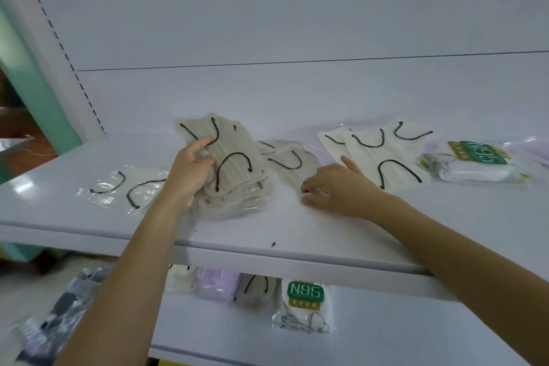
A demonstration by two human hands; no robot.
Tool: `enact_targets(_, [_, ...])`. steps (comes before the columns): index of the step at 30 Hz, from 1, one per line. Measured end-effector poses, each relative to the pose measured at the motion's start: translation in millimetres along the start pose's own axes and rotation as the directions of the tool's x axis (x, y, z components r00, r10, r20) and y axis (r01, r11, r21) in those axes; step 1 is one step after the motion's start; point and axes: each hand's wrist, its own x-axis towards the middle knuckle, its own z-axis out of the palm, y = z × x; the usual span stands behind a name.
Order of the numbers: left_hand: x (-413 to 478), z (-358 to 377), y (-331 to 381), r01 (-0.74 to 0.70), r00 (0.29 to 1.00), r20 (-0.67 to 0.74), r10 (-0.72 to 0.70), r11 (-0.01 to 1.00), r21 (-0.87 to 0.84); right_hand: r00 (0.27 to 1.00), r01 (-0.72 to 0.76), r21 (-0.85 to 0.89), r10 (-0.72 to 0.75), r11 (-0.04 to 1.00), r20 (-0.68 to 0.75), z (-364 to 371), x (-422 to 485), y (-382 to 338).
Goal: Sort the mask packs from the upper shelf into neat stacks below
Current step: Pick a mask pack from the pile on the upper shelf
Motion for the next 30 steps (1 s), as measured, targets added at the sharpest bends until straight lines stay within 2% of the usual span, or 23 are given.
enact_targets(3, [2.8, -8.9, -2.4, 0.016, 1.0, 0.013, -0.016, 1.0, -0.025, 0.989, -0.103, 0.016, 0.104, 0.995, -0.107, 5.7, 7.3, -2.5])
enact_targets(5, [0.9, -8.3, -2.8, -0.001, 1.0, 0.018, 0.001, 0.999, -0.045, 0.934, -0.211, 0.233, 0.266, 0.949, -0.239, -0.9, 12.1, -2.9])
enact_targets(7, [0.8, -7.4, -3.5, -0.017, 1.0, 0.019, 0.018, 0.998, -0.053, 0.81, -0.185, 0.527, 0.432, 0.83, -0.397, -16.9, 19.1, -6.2])
enact_targets(8, [1.7, -6.7, -4.7, -0.02, 1.0, 0.023, 0.021, 0.999, -0.049, 0.754, -0.112, 0.606, 0.465, 0.787, -0.465, -22.3, 24.0, -8.3])
enact_targets(9, [1.3, -6.1, -3.1, -0.005, 0.999, 0.037, 0.007, 0.999, -0.046, 0.732, -0.046, 0.657, 0.473, 0.753, -0.491, -27.3, 27.6, -17.9])
enact_targets(10, [1.6, -5.7, -1.4, 0.027, 0.998, 0.061, -0.023, 0.997, -0.067, 0.752, 0.006, 0.662, 0.433, 0.75, -0.497, -27.2, 32.6, -27.5])
enact_targets(11, [-0.5, -5.1, 4.3, 0.072, 0.993, 0.099, -0.063, 0.993, -0.098, 0.811, 0.034, 0.644, 0.356, 0.764, -0.464, -24.5, 35.1, -41.4])
enact_targets(13, [-1.3, -4.7, 10.1, 0.093, 0.987, 0.143, -0.074, 0.987, -0.129, 0.955, 0.093, 0.595, 0.098, 0.799, -0.281, -10.6, 39.4, -68.0])
enact_targets(14, [-1.9, -4.7, 10.8, 0.069, 0.988, 0.145, -0.052, 0.991, -0.114, 0.987, 0.117, 0.606, -0.024, 0.787, -0.159, -3.5, 41.2, -78.0])
enact_targets(15, [-3.0, -5.4, 10.9, 0.035, 0.989, 0.143, -0.024, 0.996, -0.078, 0.991, 0.135, 0.625, -0.096, 0.769, -0.096, 0.3, 43.8, -82.8])
enact_targets(16, [-3.1, -7.3, 9.2, 0.005, 0.99, 0.143, 0.002, 0.999, -0.05, 0.99, 0.139, 0.646, -0.093, 0.75, -0.105, 0.7, 48.1, -83.4])
enact_targets(17, [-2.1, -8.8, 6.6, -0.015, 0.989, 0.147, 0.02, 0.999, -0.038, 0.986, 0.125, 0.653, -0.022, 0.747, -0.164, 0.3, 52.8, -79.1])
enact_targets(18, [0.2, -10.5, 3.1, -0.018, 0.988, 0.15, 0.025, 0.999, -0.047, 0.976, 0.062, 0.619, 0.08, 0.783, -0.2, 1.6, 57.7, -68.3])
enact_targets(19, [3.0, -11.9, -0.1, -0.017, 0.988, 0.154, 0.027, 0.998, -0.066, 0.965, -0.042, 0.514, 0.168, 0.856, -0.2, 4.9, 63.1, -54.7])
enact_targets(20, [4.9, -13.1, -1.3, -0.024, 0.987, 0.153, 0.039, 0.995, -0.099, 0.962, -0.181, 0.335, 0.237, 0.925, -0.137, 10.1, 65.7, -40.7])
enact_targets(22, [9.0, -13.3, -1.4, -0.061, 0.986, 0.146, 0.085, 0.985, -0.162, 0.938, -0.345, -0.019, 0.346, 0.938, 0.039, 21.3, 66.4, -22.0])
enact_targets(23, [11.1, -12.6, -0.7, -0.083, 0.985, 0.134, 0.107, 0.982, -0.172, 0.925, -0.368, -0.097, 0.374, 0.925, 0.063, 23.8, 65.7, -19.8])
enact_targets(26, [12.6, -7.9, 0.9, -0.166, 0.979, 0.099, 0.176, 0.98, -0.108, 0.939, -0.342, -0.206, 0.34, 0.917, -0.048, 26.2, 65.7, -24.6])
enact_targets(28, [13.2, -4.6, -1.4, -0.148, 0.984, 0.092, 0.151, 0.988, -0.036, 0.943, -0.327, -0.236, 0.301, 0.915, -0.139, 26.4, 67.3, -26.9])
enact_targets(30, [13.6, -2.7, -5.3, -0.102, 0.993, 0.067, 0.101, 0.995, 0.012, 0.914, -0.389, -0.177, 0.355, 0.904, -0.195, 24.9, 65.8, -24.6])
